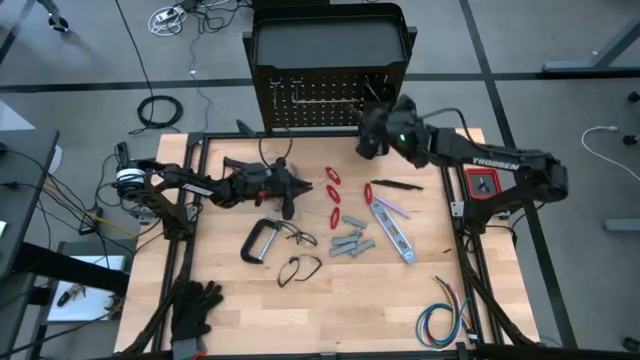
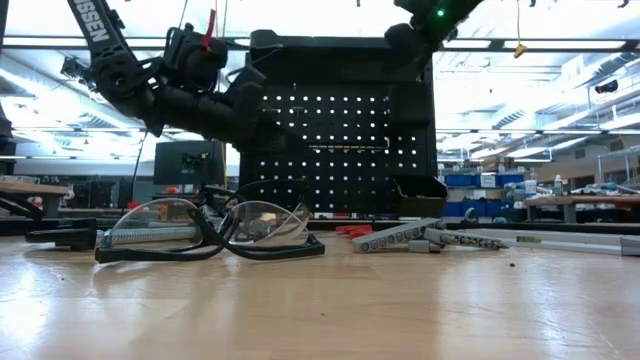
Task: Hang tools onto peg board
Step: Put the black pen on the table
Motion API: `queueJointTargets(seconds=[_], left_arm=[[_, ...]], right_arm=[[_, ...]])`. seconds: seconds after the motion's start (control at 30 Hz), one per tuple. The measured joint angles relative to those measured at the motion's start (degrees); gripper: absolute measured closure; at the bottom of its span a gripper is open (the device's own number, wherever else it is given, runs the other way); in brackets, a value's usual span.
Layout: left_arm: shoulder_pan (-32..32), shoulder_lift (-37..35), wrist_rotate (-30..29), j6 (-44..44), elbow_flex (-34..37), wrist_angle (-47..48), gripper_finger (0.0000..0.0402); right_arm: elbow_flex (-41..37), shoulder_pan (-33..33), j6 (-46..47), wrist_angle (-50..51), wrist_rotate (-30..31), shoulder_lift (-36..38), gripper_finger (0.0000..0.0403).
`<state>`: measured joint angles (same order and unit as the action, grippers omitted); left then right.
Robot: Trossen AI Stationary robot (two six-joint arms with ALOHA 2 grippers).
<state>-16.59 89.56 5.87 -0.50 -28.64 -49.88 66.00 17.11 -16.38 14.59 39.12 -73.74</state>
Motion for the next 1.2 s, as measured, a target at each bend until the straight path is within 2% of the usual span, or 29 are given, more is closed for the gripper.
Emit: queueJointTargets(seconds=[0.17, 0.37, 0.77, 0.9, 1.2], left_arm=[[-0.07, 0.00, 0.12, -2.92, 1.18, -0.03, 0.0356], [0.12, 0.00, -0.68, -2.92, 1.24, -0.89, 0.0356], [0.12, 0.00, -7.02, 1.51, 1.24, -5.69, 0.0356], [0.10, 0.00, -9.33, 2.84, 1.24, -5.73, 0.0356], [0.10, 0.00, -9.50, 3.57, 1.24, -4.59, 0.0356]], right_arm=[[12.25, 4.13, 4.16, 10.57, -0.69, -7.00, 0.0040], [21.72, 8.93, 11.52, 17.01, -0.84, -15.28, 0.0032], [22.31, 13.72, 13.26, 11.99, 3.25, -22.68, 0.0067], [22.40, 15.12, 14.21, 11.91, -0.40, -22.64, 0.0075], [22.29, 14.44, 11.96, 12.31, -9.44, -22.77, 0.0092]])
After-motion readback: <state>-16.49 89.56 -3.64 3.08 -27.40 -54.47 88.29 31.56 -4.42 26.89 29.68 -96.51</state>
